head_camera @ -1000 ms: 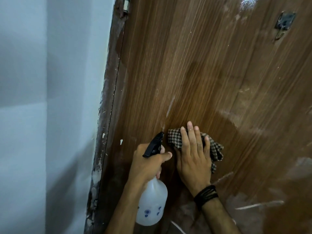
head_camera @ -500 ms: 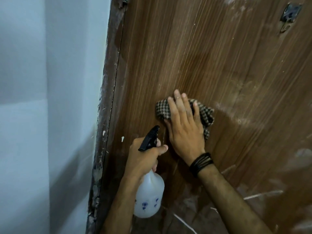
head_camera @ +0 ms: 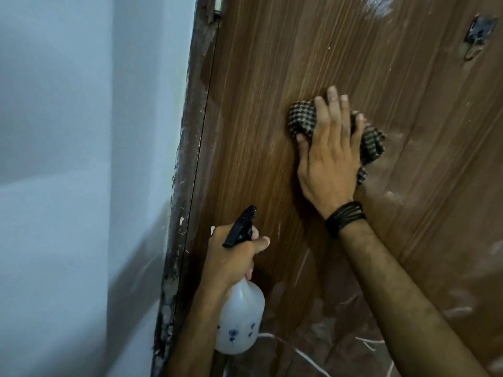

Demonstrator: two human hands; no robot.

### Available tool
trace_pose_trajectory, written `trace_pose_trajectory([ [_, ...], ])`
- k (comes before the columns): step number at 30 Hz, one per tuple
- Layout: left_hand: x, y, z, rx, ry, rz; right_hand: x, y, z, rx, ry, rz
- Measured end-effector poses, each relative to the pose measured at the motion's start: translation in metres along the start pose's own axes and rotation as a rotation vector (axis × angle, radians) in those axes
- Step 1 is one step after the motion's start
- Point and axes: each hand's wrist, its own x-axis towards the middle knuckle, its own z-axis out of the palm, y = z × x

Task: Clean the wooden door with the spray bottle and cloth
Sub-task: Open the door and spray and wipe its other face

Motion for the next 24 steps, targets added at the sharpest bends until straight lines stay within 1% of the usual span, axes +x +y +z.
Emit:
trace_pose_trajectory([
  [3,0.002,0.000,-0.001,0.001,0.007,0.001,-0.022,-0.016,0.006,0.016,-0.086,-0.138],
  [5,0.002,-0.002,-0.001,0.010,0.009,-0.004,-0.049,-0.022,0.010,0.024,-0.127,-0.190],
  [9,-0.003,-0.004,-0.005,0.009,-0.012,-0.019,-0.086,-0.023,0.015,0.034,-0.121,-0.159],
  [11,-0.006,-0.004,-0.008,0.021,-0.025,-0.018,-0.075,-0.020,0.014,0.017,-0.101,-0.124],
  [14,-0.007,-0.002,-0.014,0.023,-0.012,-0.008,-0.031,-0.018,0.012,0.006,-0.049,-0.050],
  [16,-0.005,0.000,-0.017,0.027,0.007,-0.004,-0.002,-0.023,0.011,0.004,-0.020,-0.043],
  [18,-0.005,0.001,-0.020,0.017,0.025,-0.009,0.009,-0.030,0.013,-0.012,-0.023,-0.082],
  [20,-0.005,0.003,-0.022,0.008,0.032,-0.010,0.000,-0.037,0.016,-0.003,-0.063,-0.145],
  [24,-0.007,0.004,-0.026,0.030,0.037,-0.016,-0.057,-0.049,0.024,0.018,-0.172,-0.339],
])
